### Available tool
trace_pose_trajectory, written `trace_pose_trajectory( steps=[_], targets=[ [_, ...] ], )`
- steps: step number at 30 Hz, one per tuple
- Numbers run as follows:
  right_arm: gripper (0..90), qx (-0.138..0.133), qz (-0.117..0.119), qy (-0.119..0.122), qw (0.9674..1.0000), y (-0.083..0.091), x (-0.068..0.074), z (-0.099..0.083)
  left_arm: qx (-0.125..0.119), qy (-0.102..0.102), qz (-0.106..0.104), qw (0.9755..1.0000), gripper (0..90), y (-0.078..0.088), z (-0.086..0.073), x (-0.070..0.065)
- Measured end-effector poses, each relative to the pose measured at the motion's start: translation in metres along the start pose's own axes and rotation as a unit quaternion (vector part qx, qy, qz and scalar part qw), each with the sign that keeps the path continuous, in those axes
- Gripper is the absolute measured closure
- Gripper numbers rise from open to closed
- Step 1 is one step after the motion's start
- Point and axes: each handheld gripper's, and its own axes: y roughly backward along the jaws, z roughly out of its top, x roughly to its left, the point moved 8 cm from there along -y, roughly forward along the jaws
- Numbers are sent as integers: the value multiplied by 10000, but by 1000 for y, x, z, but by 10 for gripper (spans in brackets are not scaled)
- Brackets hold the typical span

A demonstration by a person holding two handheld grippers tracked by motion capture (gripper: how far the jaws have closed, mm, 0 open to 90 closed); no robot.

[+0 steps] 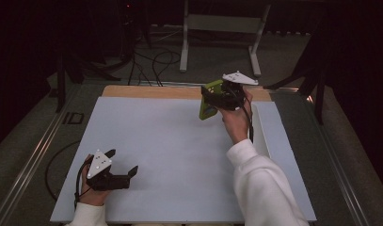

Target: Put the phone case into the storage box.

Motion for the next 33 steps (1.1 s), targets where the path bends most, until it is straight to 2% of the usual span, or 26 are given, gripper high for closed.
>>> trace_pose_trajectory(
  steps=[23, 33],
  targets=[
    [163, -85, -223, -56, 9997, 9, -21, 13, 14, 10, -7, 10000, 0, -1, 0, -1],
    [163, -85, -390, -137, 9991, 12, -36, 13, 17, 8, -7, 10000, 0, -1, 0, -1]
  ],
)
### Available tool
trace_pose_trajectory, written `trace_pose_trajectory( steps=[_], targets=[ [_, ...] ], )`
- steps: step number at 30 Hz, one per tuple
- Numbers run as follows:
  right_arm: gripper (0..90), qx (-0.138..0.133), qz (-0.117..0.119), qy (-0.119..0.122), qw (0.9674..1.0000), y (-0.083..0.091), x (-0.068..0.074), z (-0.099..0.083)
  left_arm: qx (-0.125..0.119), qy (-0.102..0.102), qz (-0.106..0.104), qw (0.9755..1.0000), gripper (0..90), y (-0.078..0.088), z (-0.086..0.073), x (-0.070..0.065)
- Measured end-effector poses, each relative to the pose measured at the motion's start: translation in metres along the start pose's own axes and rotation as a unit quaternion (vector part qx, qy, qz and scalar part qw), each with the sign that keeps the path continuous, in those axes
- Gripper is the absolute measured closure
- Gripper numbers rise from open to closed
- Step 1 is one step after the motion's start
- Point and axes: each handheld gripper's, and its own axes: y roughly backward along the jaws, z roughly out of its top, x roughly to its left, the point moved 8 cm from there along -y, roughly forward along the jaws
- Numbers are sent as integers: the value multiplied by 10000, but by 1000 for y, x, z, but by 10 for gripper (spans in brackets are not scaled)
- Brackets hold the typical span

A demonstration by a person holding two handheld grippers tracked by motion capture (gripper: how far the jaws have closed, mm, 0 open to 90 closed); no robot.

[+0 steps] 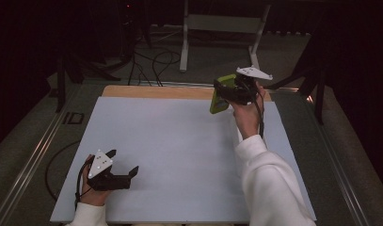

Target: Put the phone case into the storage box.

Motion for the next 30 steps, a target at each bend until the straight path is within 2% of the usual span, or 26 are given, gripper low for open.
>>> trace_pose_trajectory(
  steps=[30],
  targets=[
    [163, 33, -488, -220, 9986, 3, -32, -4, -24, 1, 0, 10000, 0, 1, 1, 0]
  ],
)
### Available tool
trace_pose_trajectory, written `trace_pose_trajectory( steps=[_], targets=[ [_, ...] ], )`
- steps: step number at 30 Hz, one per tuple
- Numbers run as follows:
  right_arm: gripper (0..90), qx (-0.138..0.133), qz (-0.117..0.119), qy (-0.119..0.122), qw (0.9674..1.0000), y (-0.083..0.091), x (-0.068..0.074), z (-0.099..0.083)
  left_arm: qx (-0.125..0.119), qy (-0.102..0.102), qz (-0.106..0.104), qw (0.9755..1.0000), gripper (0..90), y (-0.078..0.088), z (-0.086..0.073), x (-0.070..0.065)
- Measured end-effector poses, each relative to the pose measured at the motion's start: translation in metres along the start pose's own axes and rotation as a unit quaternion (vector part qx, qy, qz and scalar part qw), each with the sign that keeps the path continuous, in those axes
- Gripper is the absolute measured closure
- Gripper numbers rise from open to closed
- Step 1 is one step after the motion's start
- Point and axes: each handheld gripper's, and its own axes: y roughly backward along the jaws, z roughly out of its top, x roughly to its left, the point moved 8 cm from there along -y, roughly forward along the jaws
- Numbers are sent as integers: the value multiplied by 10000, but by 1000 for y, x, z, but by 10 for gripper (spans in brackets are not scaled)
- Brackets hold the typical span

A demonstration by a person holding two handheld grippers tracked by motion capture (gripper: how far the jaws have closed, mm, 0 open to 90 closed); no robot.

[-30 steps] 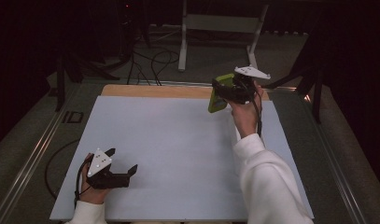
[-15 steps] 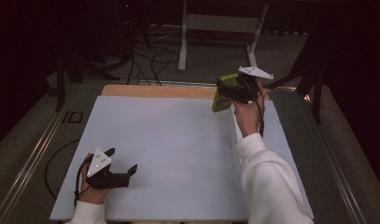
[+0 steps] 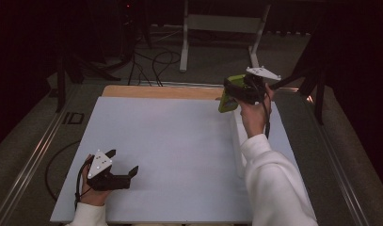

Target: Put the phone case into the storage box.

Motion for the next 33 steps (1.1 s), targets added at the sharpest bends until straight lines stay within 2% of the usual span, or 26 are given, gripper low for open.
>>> trace_pose_trajectory(
  steps=[33],
  targets=[
    [163, -7, -385, -50, 9992, 6, -31, 2, 10, 5, -9, 10000, 0, -1, 0, -1]
  ],
)
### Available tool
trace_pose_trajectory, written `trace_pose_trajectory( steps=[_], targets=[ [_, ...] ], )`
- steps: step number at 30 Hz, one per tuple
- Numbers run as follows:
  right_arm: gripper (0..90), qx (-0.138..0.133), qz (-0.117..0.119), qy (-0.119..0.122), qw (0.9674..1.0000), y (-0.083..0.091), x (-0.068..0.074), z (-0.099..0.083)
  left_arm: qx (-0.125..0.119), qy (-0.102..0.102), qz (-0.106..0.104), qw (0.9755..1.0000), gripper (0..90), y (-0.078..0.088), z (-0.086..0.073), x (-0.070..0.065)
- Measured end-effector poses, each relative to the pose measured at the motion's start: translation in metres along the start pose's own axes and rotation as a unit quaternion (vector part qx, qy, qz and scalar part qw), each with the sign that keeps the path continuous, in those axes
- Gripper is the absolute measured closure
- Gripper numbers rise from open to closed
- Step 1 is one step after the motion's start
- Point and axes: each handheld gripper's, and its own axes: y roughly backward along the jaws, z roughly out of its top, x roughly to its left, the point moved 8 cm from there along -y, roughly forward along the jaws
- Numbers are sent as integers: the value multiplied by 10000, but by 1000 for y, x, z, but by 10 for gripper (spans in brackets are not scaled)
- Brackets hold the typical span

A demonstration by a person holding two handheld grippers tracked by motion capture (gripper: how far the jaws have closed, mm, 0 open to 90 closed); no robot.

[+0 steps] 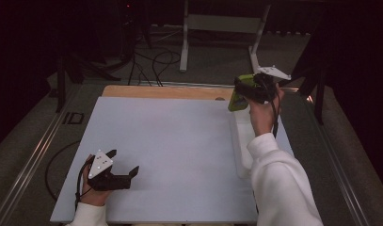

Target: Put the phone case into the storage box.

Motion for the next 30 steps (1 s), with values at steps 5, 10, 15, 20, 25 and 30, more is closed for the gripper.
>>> trace_pose_trajectory(
  steps=[5, 10, 15, 20, 25, 30],
  targets=[
    [163, 12, -79, 22, 10000, 0, -4, 0, 1, 0, 5, 10000, 0, 0, 0, 0],
    [163, 13, -129, 20, 9999, 1, -9, -1, 0, 0, 4, 10000, 0, 0, 0, 0],
    [163, 33, -192, 6, 9998, 0, -13, -2, 6, -3, 3, 10000, 0, 0, 0, 0],
    [163, 48, -260, -28, 9996, 0, -18, -5, 0, -3, 7, 10000, 0, 0, 0, 0],
    [163, 67, -326, -36, 9994, -1, -22, -8, 1, 0, 6, 10000, 0, 0, 0, 0],
    [163, 105, -383, -21, 9992, -3, -26, -13, 2, 5, 5, 10000, 0, 0, 0, 0]
  ],
)
